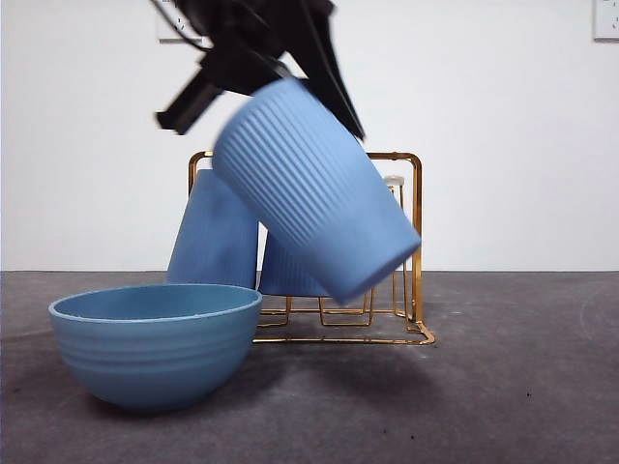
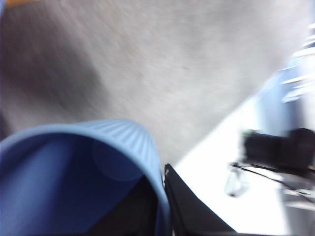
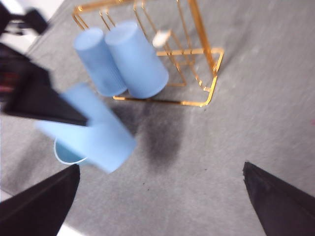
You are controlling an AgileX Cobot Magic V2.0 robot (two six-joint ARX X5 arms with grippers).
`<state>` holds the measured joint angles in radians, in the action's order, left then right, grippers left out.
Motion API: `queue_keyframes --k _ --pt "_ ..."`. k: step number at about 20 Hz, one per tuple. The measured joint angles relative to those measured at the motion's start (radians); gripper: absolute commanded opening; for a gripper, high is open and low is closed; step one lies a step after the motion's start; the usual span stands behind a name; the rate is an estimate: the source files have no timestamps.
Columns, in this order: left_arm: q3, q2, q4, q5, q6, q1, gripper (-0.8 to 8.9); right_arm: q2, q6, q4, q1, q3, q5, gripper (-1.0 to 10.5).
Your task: Right arm lift cup from the cupboard, then place it on the right of the bowl
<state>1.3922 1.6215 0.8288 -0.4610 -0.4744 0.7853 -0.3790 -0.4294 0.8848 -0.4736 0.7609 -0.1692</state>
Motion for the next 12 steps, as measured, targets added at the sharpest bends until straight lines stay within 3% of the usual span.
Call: queue_keyframes --k 6,12 --pt "0.167 0.200 0.085 0.231 0.118 0.089 0.09 0.052 0.064 0.126 0.000 0.074 0.134 5.8" --pt "0.222 0.287 0.134 0.460 0.229 0.185 0.09 0.058 0.082 0.171 0.000 0.075 0.147 5.8"
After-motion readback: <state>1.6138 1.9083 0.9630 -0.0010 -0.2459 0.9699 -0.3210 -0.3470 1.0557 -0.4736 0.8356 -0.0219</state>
